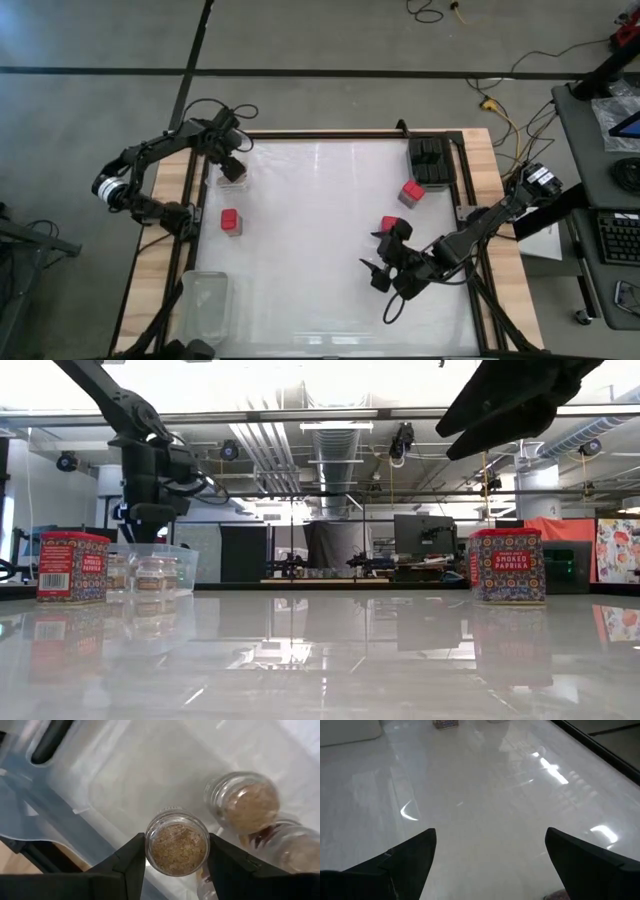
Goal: Sort spices by type
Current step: Put the brown seasoning bottle into the transparent bin
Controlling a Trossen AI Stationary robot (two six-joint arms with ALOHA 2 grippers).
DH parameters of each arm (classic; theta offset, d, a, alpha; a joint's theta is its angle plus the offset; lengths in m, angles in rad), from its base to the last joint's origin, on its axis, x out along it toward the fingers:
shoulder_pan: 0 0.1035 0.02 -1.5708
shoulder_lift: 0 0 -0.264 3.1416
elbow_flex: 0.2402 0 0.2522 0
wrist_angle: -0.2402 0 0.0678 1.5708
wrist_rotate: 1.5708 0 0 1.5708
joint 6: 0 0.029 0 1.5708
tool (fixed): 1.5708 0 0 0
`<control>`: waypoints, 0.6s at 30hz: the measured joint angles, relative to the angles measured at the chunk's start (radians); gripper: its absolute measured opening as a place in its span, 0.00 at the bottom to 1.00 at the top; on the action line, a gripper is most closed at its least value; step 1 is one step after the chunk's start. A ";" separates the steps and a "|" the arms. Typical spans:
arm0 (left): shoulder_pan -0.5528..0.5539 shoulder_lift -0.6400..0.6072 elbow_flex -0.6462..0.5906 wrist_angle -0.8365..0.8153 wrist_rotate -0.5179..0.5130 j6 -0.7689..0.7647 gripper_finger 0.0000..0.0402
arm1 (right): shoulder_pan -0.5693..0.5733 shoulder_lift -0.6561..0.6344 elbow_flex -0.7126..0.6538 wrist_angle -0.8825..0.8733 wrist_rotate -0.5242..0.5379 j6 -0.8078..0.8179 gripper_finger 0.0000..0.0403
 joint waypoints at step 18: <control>0.002 0.031 0.000 -0.029 0.013 0.016 0.40 | -0.016 0.000 0.000 0.005 0.006 -0.025 0.90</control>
